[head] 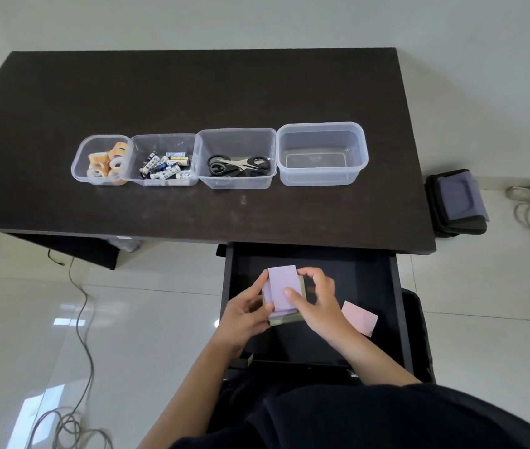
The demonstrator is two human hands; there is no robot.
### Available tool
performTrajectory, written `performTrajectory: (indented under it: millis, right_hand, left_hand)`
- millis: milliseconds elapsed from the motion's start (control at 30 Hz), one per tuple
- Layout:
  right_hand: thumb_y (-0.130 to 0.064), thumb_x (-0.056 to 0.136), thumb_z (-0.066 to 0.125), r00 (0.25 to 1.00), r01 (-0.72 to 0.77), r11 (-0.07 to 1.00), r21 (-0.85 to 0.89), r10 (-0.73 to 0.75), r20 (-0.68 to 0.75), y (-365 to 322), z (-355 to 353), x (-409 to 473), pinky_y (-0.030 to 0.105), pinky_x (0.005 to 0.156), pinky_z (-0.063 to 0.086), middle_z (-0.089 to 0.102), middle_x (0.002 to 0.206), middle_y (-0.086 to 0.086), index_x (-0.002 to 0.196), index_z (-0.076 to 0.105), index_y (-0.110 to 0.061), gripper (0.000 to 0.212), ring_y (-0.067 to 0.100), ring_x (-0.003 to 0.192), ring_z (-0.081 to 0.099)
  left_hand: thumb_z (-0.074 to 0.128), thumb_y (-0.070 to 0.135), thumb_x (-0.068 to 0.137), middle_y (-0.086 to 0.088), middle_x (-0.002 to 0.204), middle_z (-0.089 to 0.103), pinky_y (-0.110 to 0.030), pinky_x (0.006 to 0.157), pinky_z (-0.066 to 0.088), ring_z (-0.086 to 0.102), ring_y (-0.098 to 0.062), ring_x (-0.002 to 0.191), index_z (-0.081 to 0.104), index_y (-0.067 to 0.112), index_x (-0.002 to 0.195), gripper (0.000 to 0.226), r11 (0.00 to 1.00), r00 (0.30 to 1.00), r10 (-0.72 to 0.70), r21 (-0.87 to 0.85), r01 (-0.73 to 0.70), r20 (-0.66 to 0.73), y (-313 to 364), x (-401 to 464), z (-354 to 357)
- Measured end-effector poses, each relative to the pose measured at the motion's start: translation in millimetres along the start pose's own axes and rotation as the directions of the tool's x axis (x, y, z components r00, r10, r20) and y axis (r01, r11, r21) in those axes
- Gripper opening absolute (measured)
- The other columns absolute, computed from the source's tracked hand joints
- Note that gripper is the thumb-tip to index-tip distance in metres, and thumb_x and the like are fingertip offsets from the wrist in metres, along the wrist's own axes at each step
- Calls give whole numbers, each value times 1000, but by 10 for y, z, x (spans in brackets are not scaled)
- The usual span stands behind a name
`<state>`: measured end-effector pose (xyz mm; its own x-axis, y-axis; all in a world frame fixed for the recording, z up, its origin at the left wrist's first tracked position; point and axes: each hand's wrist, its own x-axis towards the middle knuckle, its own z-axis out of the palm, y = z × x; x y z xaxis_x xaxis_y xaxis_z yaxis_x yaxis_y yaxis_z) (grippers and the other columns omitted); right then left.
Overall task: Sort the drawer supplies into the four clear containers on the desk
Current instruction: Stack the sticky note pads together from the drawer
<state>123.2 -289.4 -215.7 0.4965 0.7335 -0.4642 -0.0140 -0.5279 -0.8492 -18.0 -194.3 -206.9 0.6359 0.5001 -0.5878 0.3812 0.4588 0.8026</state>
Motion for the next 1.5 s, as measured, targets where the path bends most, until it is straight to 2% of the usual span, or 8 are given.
performTrajectory:
  millis: [133, 300, 667, 867, 1000, 1167, 1300, 1500]
  right_hand:
    - [-28, 94, 55, 994, -26, 979, 201, 3, 111, -11, 62, -64, 19, 92, 45, 39, 133, -13, 134, 23, -41, 53, 0, 117, 45]
    - [-30, 96, 50, 998, 18, 992, 122, -25, 58, -18, 157, -72, 30, 117, 19, 13, 156, -14, 148, 14, -34, 64, 5, 144, 13]
    - [-19, 96, 50, 998, 68, 993, 98, -68, -5, -43, 137, -56, 26, 116, 22, 6, 158, -17, 149, 16, -32, 64, -6, 139, 9]
    - [-15, 95, 51, 996, 89, 989, 120, -91, 10, -35, 105, -63, 22, 114, 22, 12, 157, -18, 149, 18, -33, 66, -6, 140, 14]
    - [-15, 96, 50, 994, 106, 988, 115, -110, 27, -27, 123, -70, 26, 117, 19, 12, 157, -17, 148, 16, -35, 66, -4, 142, 12]
    - [-16, 97, 49, 991, 130, 987, 98, -132, 23, -27, 108, -71, 0, 104, 19, 4, 158, -20, 148, 12, -36, 66, -10, 140, 6]
    - [-19, 97, 49, 988, 148, 982, 118, -151, 15, 13, 110, -66, 32, 118, 26, -6, 158, -21, 149, 9, -36, 68, -9, 142, 1]
    - [-18, 97, 49, 988, 151, 984, 93, -153, 21, -6, 87, -52, 32, 120, 16, -7, 158, -19, 150, 3, -34, 72, -6, 143, -4]
  left_hand:
    - [55, 14, 94, 12, 108, 67, -16, 71, 53, 66, 2, 90, 25, 45, 138, 62, 997, 1000, 15, 81, -18, 27, 67, 27, 31]
    - [39, 25, 101, 10, 149, 35, -39, 115, 32, 39, -9, 133, -1, 36, 149, 64, 978, 999, -34, 204, 29, 23, 115, 39, 82]
    - [41, 58, 87, 10, 151, 33, -39, 118, 27, 34, -6, 137, -2, 29, 151, 82, 967, 998, -36, 255, 20, 58, 110, -41, 235]
    - [42, 51, 91, 9, 147, 39, -38, 115, 33, 41, -6, 132, 5, 28, 151, 74, 951, 999, 36, 310, -27, -24, 96, -43, 271]
    - [36, 33, 100, 16, 141, 22, -19, 105, 26, 30, 2, 125, -2, 26, 151, 64, 927, 993, 66, 375, -25, -96, 213, -82, 314]
    - [34, 33, 101, 12, 157, 12, -25, 117, 20, 19, -3, 142, -12, 24, 149, 68, 910, 994, 81, 411, -46, -68, 203, -78, 334]
    - [33, 26, 102, 29, 131, 26, -7, 96, 24, 29, 19, 113, -10, 24, 150, 65, 918, 997, 61, 394, -34, -54, 275, -99, 364]
    - [32, 24, 103, 28, 135, 24, -3, 93, 24, 28, 21, 111, -9, 26, 150, 63, 921, 998, 51, 389, -29, -48, 282, -73, 365]
